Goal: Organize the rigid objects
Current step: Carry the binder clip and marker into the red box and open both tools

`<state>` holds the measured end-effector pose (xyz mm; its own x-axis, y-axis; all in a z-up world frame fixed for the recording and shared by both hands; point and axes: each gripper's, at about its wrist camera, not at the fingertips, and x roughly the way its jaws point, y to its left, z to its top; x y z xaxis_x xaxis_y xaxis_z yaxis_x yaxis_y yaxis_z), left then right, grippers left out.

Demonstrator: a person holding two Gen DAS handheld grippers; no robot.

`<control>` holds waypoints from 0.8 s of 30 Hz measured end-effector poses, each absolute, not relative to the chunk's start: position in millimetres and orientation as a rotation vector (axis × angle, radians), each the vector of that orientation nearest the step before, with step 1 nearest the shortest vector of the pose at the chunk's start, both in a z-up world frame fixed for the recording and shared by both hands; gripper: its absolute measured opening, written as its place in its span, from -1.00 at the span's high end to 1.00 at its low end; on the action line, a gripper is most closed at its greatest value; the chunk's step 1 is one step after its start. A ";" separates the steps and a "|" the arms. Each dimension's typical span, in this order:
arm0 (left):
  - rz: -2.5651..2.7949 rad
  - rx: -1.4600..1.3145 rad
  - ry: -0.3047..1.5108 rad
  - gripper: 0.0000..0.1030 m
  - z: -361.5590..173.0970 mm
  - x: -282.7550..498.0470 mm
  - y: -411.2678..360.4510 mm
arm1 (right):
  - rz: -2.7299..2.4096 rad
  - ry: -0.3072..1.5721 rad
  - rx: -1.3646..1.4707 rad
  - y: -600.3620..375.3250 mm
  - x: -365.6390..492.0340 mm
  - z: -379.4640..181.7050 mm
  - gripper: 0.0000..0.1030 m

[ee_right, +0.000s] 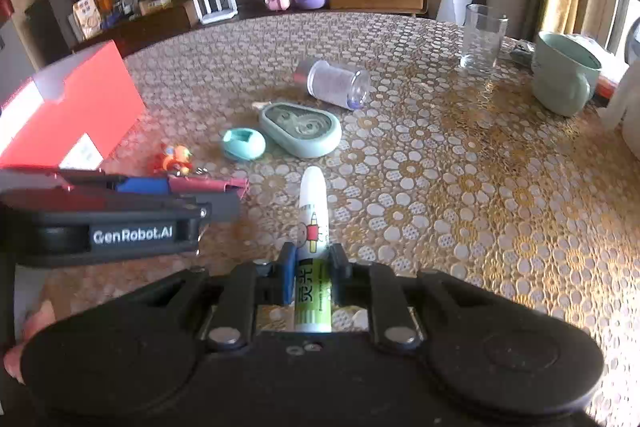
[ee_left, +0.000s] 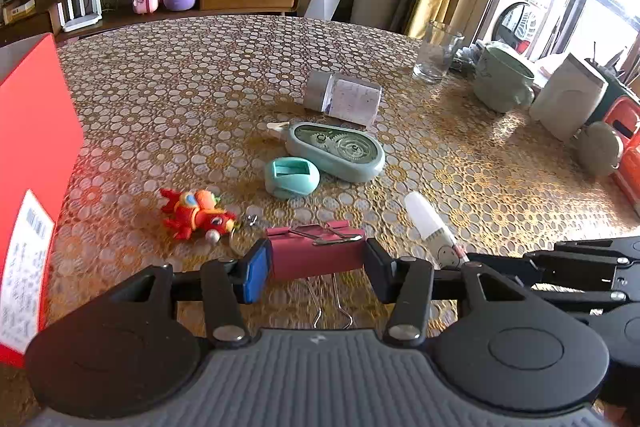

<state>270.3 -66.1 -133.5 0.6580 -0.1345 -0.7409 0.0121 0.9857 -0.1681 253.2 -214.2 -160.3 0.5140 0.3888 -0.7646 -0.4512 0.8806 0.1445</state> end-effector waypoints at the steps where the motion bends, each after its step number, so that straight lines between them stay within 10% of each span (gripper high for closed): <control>1: -0.085 -0.154 0.848 0.02 -130.6 266.6 -65.3 | 0.505 0.899 -0.063 -214.8 249.9 -157.0 0.69; 24: -0.122 -0.156 0.742 0.02 -30.5 176.4 -1.5 | 0.549 0.811 -0.002 -167.7 171.9 -56.7 0.68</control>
